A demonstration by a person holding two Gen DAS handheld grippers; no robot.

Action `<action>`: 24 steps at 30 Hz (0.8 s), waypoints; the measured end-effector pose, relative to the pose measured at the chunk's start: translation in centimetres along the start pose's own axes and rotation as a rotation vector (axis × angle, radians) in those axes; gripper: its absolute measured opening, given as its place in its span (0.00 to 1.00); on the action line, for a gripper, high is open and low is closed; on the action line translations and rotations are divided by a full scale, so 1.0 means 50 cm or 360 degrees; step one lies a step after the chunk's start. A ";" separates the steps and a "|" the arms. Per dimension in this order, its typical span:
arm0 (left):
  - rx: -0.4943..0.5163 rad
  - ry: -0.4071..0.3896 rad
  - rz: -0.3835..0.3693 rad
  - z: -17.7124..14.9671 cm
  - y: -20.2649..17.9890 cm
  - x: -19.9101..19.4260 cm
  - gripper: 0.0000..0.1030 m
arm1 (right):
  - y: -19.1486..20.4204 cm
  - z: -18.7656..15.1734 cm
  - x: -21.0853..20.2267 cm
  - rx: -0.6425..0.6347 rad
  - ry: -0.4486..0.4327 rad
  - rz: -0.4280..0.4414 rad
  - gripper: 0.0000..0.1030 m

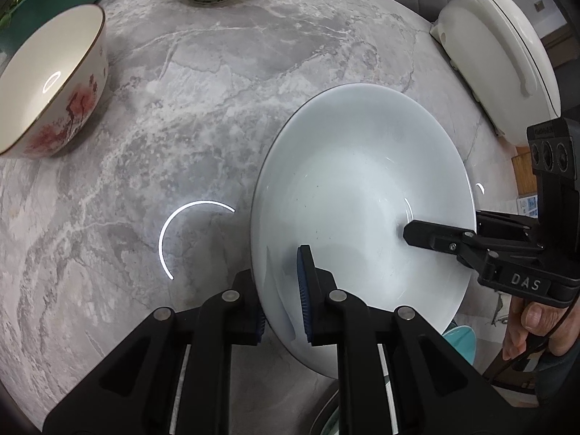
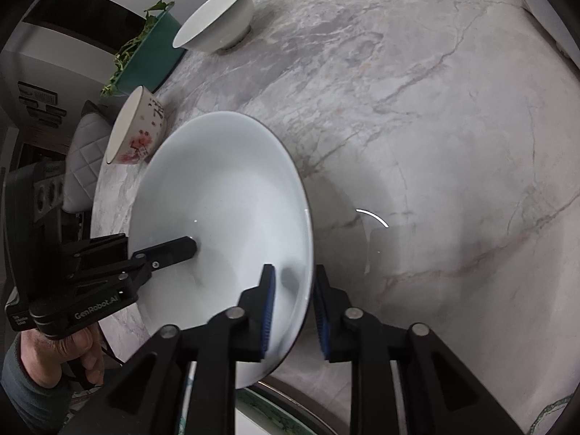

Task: Organize plates and bowls
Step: 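Carry the white bowl onto the plate stack and open both grippers, then move both grippers to the second white bowl and grasp its rim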

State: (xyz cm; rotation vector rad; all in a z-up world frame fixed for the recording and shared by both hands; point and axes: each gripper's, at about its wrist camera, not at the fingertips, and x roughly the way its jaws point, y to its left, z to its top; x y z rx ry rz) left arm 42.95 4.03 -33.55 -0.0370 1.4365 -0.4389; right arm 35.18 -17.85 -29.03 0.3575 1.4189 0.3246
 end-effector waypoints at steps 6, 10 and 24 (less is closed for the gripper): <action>-0.0199 -0.0133 -0.0060 -0.048 0.049 -0.074 0.85 | 0.008 -0.010 -0.081 -0.0051 -0.0164 -0.0013 0.84; -0.0458 -0.0235 -0.0189 -0.089 0.125 -0.154 0.91 | -0.025 0.003 -0.170 -0.0015 -0.0298 0.0016 0.84; -0.0054 -0.0294 -0.0126 0.298 0.188 -0.330 0.94 | 0.112 0.307 -0.214 -0.0163 -0.0369 0.0049 0.84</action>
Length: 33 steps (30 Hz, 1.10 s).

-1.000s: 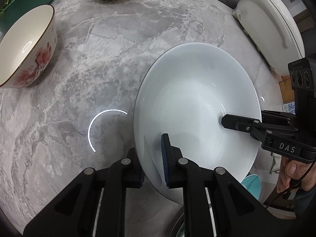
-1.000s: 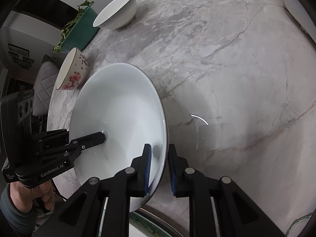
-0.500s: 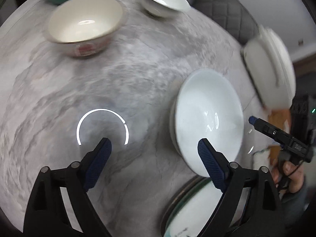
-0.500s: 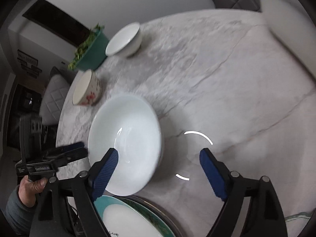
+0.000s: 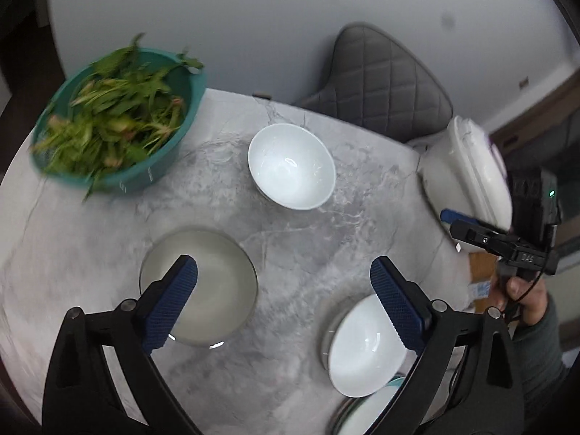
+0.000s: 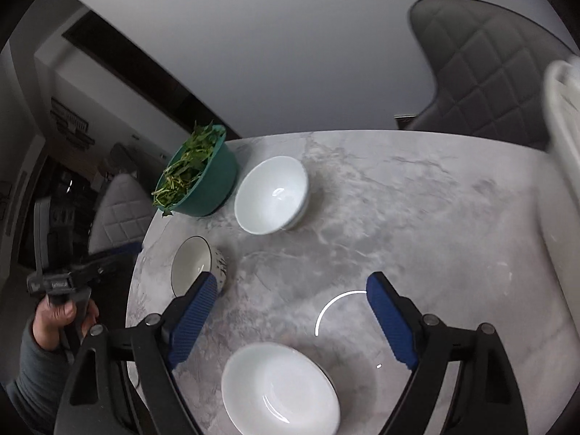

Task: Organize plates and bowls
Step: 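Move both grippers to the second white bowl and grasp its rim, then lift the second white bowl with both grippers and carry it over the first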

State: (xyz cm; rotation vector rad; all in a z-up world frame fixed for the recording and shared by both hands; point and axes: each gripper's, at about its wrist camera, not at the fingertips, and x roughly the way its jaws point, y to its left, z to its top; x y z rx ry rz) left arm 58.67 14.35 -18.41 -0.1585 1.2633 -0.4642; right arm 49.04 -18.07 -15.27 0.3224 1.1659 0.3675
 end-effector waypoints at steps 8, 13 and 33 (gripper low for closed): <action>0.0024 0.0176 -0.0020 0.178 0.046 0.144 0.94 | -0.027 0.108 0.151 0.0133 0.0081 0.0045 0.84; 0.0071 0.0266 0.0019 0.213 0.046 0.228 0.94 | -0.072 0.134 0.221 0.0230 0.0182 0.0073 0.83; 0.0145 0.0298 0.0229 0.215 0.028 0.308 0.91 | -0.092 0.137 0.334 0.0244 0.0338 0.0156 0.73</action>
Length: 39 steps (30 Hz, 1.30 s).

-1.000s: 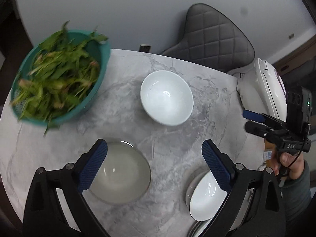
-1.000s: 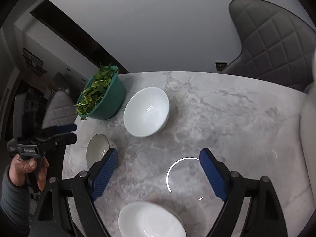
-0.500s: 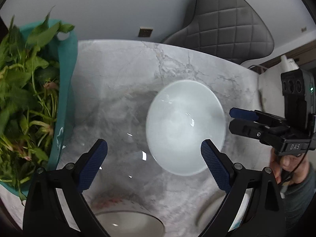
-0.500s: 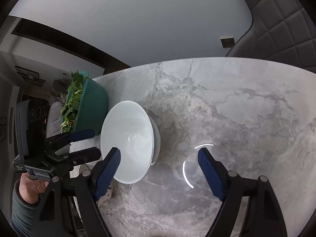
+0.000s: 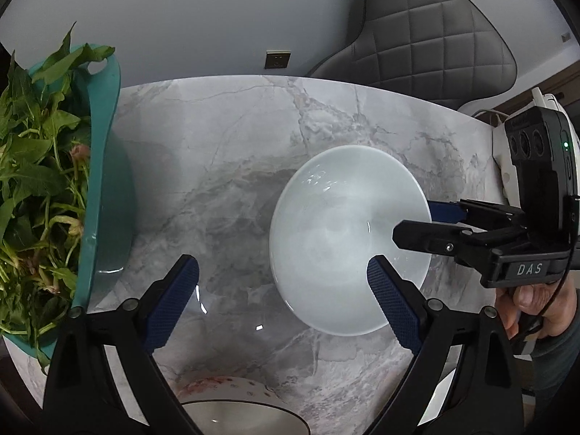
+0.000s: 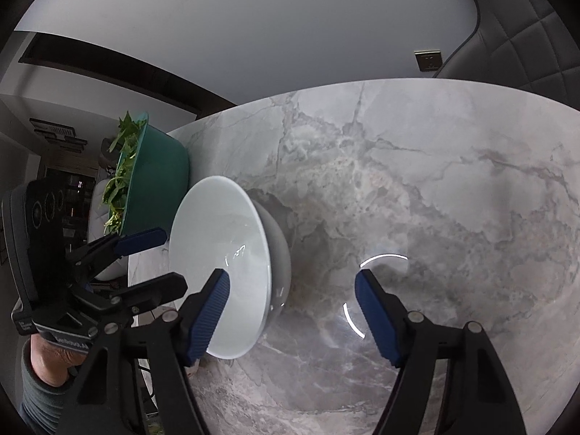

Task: Organize plates and bowls
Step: 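Lift the second white bowl with both grippers and carry it over the first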

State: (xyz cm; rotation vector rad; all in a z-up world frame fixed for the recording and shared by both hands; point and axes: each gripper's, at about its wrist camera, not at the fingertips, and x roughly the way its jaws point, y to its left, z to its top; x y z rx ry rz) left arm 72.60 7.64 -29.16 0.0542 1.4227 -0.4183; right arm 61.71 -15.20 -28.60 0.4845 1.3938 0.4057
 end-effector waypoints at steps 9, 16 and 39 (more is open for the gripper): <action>-0.0025 -0.0089 0.0265 -0.036 0.001 -0.003 0.91 | 0.010 0.004 0.013 -0.0035 -0.0012 -0.0030 0.73; -0.0078 -0.0080 0.0431 -0.054 0.020 0.000 0.91 | 0.016 0.005 0.020 -0.0061 -0.0012 -0.0045 0.73; -0.0146 -0.0010 0.0015 -0.041 0.029 0.060 0.24 | 0.021 0.002 0.052 -0.0114 0.0055 -0.0004 0.28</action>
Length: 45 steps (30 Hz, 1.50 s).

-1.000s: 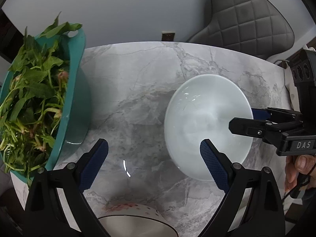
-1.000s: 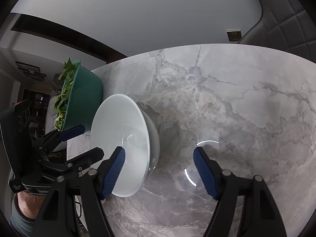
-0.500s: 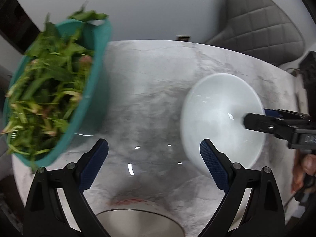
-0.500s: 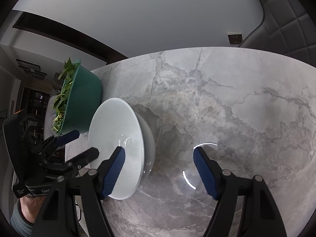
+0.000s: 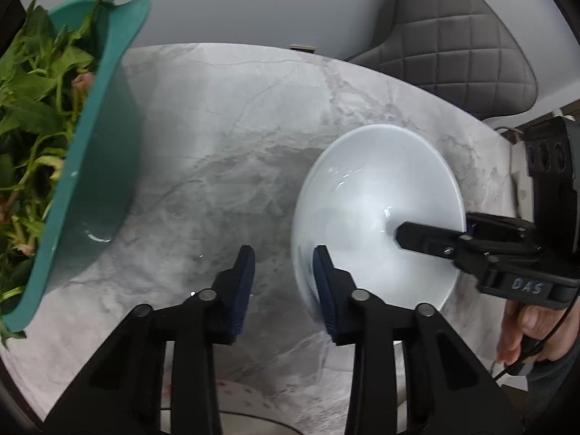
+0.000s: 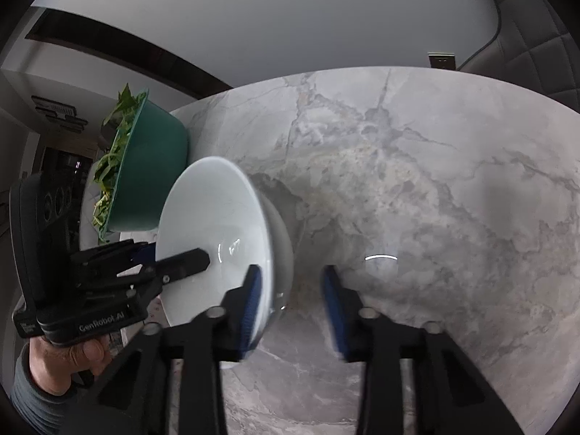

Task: Organize plates and bowls
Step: 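Lift the second white bowl with both grippers and carry it over the first, then lower the second white bowl into the first white bowl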

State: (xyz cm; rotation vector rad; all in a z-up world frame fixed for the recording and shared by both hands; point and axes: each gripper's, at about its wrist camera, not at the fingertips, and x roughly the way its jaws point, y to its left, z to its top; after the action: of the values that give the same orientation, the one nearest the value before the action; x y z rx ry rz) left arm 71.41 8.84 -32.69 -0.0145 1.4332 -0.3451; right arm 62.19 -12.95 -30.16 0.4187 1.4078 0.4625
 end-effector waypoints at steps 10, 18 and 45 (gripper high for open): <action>0.0006 -0.0005 -0.0132 0.005 -0.031 0.007 0.08 | 0.006 -0.006 -0.001 0.0018 -0.0011 -0.0021 0.15; 0.0039 -0.0005 -0.0122 -0.012 -0.036 -0.033 0.06 | 0.014 -0.024 -0.035 -0.0003 -0.0016 -0.0048 0.12; 0.0080 0.0002 -0.0253 -0.385 -0.183 -0.222 0.06 | 0.130 -0.324 -0.223 -0.0147 0.0056 -0.0101 0.14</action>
State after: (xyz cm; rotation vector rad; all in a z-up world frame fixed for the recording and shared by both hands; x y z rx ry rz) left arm 49.60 6.62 -22.80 -0.0878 1.4280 -0.5117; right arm 44.55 -13.42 -19.29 0.2915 1.4239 0.4830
